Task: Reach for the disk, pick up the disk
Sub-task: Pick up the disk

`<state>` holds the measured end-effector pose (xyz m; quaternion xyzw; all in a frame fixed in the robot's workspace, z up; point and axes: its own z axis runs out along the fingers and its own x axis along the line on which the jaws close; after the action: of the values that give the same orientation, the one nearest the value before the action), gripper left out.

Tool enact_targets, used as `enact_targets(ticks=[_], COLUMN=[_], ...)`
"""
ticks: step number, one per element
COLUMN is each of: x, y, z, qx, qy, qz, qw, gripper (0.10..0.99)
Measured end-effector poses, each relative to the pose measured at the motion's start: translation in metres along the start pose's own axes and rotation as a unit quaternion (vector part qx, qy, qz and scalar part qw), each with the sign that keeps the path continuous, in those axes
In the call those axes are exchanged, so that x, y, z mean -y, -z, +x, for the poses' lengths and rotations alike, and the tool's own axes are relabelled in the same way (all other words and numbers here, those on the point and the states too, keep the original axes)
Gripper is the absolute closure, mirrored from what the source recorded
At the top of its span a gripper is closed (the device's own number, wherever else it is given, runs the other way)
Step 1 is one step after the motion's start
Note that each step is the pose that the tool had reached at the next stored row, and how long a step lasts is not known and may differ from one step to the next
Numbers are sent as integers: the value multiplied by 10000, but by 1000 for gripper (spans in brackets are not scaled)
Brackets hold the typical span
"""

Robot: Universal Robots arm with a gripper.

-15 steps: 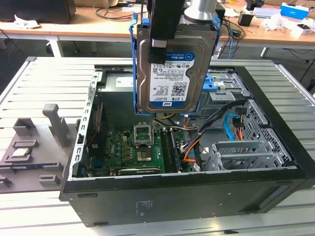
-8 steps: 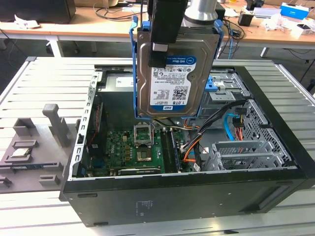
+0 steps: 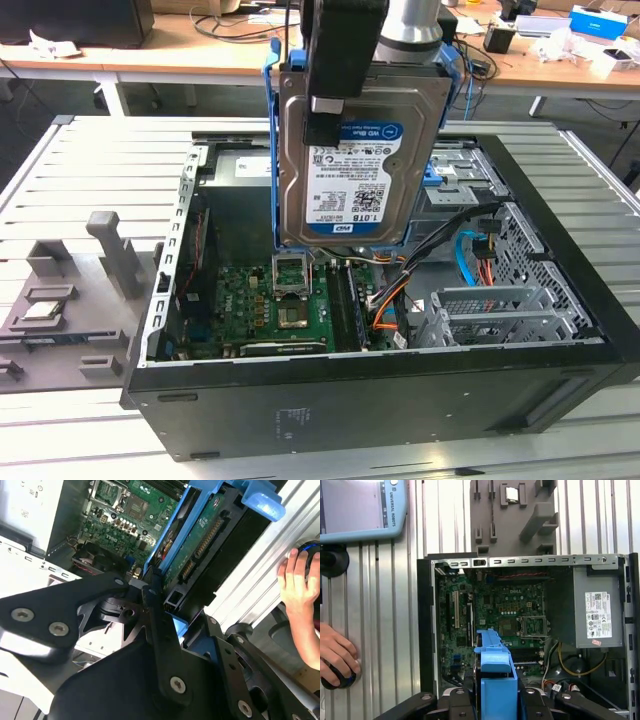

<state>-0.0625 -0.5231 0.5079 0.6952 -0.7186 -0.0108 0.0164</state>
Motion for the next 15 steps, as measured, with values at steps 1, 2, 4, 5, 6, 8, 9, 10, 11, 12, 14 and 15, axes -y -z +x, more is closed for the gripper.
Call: enact_targets(ticks=[1, 2, 4, 5, 6, 8, 9, 10, 11, 12, 14, 15], x=[0, 1, 3, 4, 5, 7, 8, 10, 11, 12, 13, 14], y=[0, 0, -1, -1, -1, -1, -1, -1, -1, -1, -2, -2], z=[11, 20, 65, 75, 92, 136, 155, 188, 217, 233, 264, 278], qx=[0, 0, 0, 0, 0, 0, 0, 0, 0, 0, 0, 0], qy=[0, 0, 0, 0, 0, 0, 0, -1, 0, -1, 0, 0], qz=[0, 0, 0, 0, 0, 0, 0, 0, 0, 0, 0, 0], qw=[10000, 10000, 10000, 10000, 10000, 10000, 10000, 10000, 10000, 10000, 10000, 10000], gripper=[718, 718, 718, 718, 718, 718, 718, 718, 718, 718, 718, 718])
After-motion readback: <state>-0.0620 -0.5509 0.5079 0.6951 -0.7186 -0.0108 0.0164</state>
